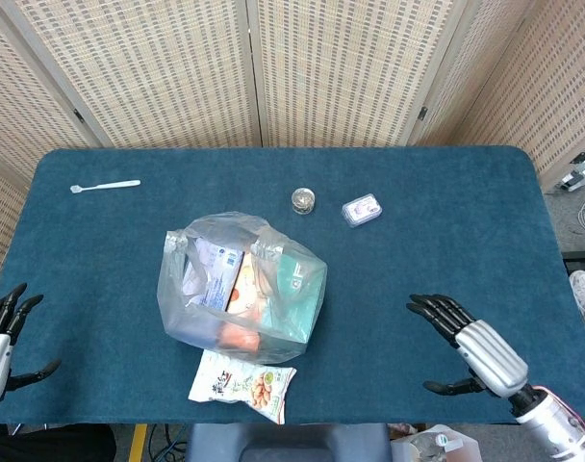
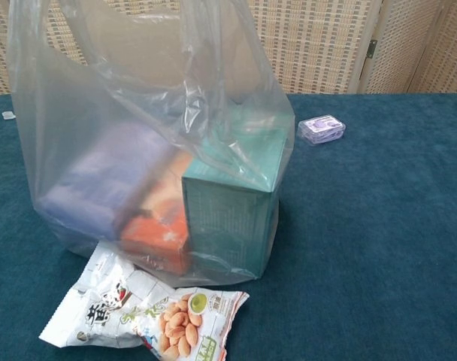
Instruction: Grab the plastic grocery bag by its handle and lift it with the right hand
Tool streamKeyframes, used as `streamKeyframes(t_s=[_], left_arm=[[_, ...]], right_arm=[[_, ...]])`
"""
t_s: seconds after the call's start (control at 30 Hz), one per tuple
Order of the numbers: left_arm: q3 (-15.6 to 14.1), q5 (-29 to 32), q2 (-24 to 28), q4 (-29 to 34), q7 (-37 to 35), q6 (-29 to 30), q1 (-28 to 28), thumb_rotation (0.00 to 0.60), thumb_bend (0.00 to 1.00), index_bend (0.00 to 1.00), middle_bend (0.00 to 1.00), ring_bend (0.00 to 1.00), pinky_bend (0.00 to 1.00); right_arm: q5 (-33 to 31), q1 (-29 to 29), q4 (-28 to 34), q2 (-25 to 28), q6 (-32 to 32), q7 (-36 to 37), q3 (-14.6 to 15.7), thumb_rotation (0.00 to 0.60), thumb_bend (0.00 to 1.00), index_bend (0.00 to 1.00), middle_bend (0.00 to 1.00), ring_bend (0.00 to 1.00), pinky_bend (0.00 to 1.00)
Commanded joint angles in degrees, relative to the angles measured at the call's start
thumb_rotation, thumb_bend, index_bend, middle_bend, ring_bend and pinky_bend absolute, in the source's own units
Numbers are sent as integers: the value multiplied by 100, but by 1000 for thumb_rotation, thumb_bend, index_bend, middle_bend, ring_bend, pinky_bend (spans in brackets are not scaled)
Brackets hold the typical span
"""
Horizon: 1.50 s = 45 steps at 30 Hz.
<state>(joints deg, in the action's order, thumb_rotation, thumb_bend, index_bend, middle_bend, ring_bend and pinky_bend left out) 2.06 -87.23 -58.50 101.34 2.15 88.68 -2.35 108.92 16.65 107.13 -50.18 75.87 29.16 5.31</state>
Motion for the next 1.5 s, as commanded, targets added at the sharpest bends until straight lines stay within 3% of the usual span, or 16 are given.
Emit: streamKeyframes(t_s=[0.03,0.3,0.5,1.5], left_arm=[[-5,-16,12,5,-6,9,5,600,0,147,21,82,0],[-28,-31,19,-15,-30,46,45,600,0,147,21,82,0],[-47,-36,38,-21,-46,81,84,600,0,147,21,82,0],[-57,-132,180,-24,-103,167,134,600,0,147,21,82,0]], right_arm=[[202,784,166,-2,-421,1586,-46,600,31,0,2,0,47],[91,1659,43,-387,-677,3618,-230,600,30,0,1,0,47],[-98,2117,-103,-644,-842,4473,-346,600,30,0,1,0,47],[-1278,3399,-731,-2002,-1892,5008,-1008,600,26,0,2,0,47]])
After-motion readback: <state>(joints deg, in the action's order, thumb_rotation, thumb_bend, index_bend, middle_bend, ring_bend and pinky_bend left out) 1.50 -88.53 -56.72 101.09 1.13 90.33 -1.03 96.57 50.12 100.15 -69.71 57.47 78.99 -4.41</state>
